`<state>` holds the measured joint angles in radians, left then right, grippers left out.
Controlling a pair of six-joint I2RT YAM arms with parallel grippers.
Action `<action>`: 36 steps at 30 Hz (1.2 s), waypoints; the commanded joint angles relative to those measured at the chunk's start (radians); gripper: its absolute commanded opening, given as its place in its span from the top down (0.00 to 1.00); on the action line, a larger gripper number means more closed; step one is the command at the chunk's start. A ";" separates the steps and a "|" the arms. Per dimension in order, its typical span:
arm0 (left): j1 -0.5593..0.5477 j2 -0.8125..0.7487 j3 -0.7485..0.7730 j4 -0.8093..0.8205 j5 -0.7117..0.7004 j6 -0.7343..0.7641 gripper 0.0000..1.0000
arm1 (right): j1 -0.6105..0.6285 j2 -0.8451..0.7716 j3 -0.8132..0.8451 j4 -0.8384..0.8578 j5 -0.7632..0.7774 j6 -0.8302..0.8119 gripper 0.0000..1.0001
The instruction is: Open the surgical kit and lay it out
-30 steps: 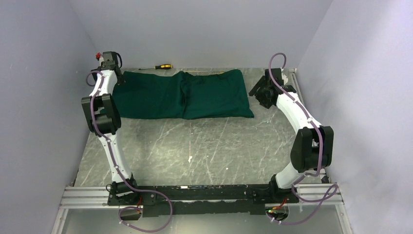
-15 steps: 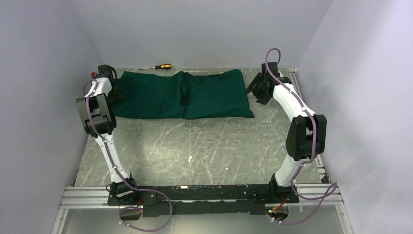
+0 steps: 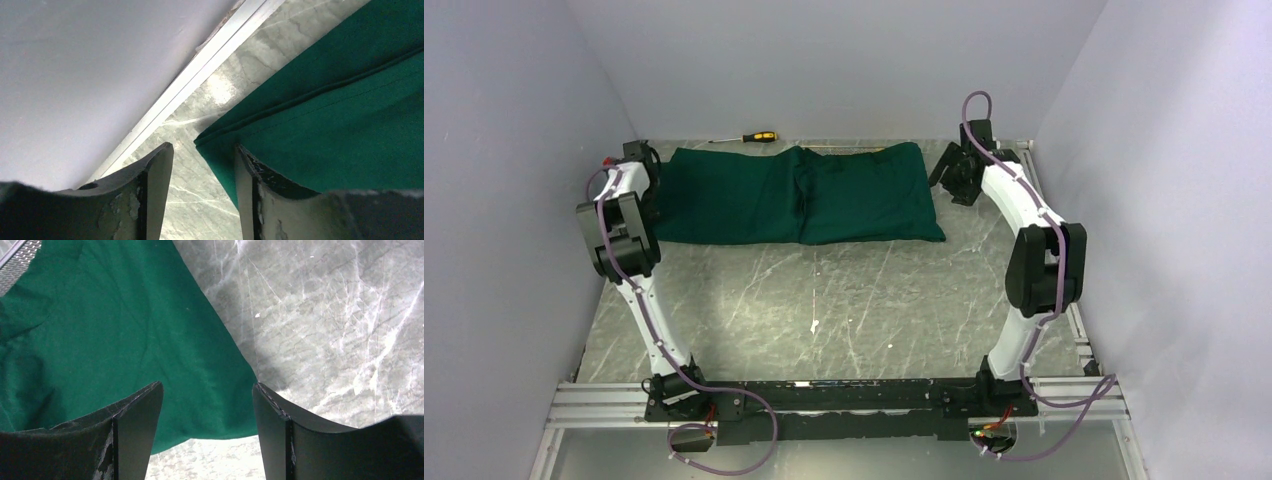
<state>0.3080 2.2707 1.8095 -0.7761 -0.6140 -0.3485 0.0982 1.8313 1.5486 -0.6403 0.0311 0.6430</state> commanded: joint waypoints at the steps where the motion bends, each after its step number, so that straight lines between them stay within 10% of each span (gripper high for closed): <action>1: 0.007 -0.104 0.094 -0.022 0.071 0.072 0.41 | -0.009 0.048 0.085 -0.010 -0.009 -0.046 0.30; 12: 0.064 -0.149 0.114 -0.160 0.381 -0.153 0.20 | -0.035 0.195 0.287 -0.108 -0.038 -0.122 0.23; 25: 0.140 -0.274 -0.284 0.217 0.572 -0.360 0.14 | -0.039 0.291 0.381 -0.154 -0.110 -0.205 0.23; 36: 0.149 -0.254 -0.305 0.253 0.522 -0.416 0.49 | -0.049 0.318 0.389 -0.140 -0.125 -0.245 0.23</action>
<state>0.4484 2.0369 1.5040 -0.5537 -0.0681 -0.7223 0.0586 2.1391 1.8954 -0.7925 -0.0715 0.4332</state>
